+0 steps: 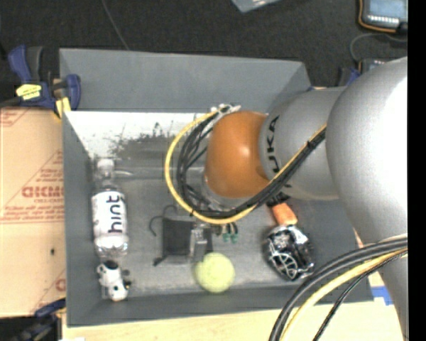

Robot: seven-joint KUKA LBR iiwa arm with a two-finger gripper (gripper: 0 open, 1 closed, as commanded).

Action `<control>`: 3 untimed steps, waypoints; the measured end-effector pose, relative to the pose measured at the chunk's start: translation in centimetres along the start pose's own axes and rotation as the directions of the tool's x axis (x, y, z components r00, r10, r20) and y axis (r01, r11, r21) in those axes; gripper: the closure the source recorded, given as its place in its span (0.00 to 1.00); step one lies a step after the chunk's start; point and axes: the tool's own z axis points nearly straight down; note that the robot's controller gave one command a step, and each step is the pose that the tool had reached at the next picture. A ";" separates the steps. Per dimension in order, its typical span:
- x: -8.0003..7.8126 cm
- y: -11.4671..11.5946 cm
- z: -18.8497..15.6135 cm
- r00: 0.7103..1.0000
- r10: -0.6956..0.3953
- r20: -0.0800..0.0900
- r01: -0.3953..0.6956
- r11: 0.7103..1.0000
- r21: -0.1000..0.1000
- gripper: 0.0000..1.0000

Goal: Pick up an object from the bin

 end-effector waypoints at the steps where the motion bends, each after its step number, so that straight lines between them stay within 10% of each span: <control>1: 0.7 -1.9 -0.8 0.992 0.123 0.009 -0.123 0.992 -0.002 0.00; 2: 0.5 -1.4 2.3 1.000 -0.015 0.003 0.015 1.000 0.000 0.00; 3: 1.0 -0.8 2.3 0.963 0.269 0.008 -0.269 0.963 -0.004 1.00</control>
Offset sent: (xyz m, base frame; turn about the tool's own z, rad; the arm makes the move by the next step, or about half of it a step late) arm -0.0058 -0.0133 -0.0242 -0.0141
